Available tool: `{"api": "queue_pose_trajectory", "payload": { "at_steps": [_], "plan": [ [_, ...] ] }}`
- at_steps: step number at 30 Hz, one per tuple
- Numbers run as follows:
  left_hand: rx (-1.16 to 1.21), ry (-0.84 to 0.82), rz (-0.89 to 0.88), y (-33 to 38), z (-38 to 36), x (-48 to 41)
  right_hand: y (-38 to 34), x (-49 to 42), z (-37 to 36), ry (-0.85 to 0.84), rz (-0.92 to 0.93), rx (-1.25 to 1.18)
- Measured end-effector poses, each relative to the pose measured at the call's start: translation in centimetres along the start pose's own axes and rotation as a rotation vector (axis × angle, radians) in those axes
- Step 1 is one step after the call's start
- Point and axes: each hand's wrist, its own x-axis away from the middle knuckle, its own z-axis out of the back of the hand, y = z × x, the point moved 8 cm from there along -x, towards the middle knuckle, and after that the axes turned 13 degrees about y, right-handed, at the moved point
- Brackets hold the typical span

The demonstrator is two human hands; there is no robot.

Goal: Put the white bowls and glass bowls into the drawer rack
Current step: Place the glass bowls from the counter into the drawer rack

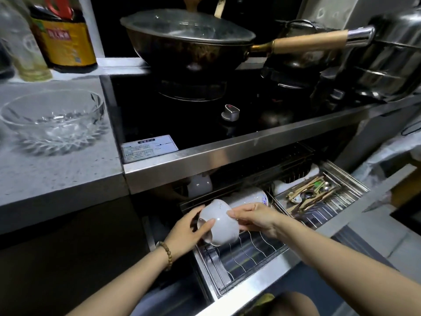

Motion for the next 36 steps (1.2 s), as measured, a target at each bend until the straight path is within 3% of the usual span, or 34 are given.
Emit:
{"api": "queue_pose_trajectory", "payload": {
  "at_steps": [5,21,36],
  "plan": [
    [-0.218,0.05,-0.131,-1.4,1.3,-0.9,1.6,-3.2,-1.5,0.044,-0.056,-0.006],
    [-0.58,-0.06,-0.184,-5.8,-0.3,-1.4,4.6,-7.8,-4.6,0.172,-0.121,-0.005],
    [-0.725,-0.129,-0.194,-6.9,-2.1,-2.5,4.4,-9.4,-3.3,0.249,0.039,0.048]
  ]
}}
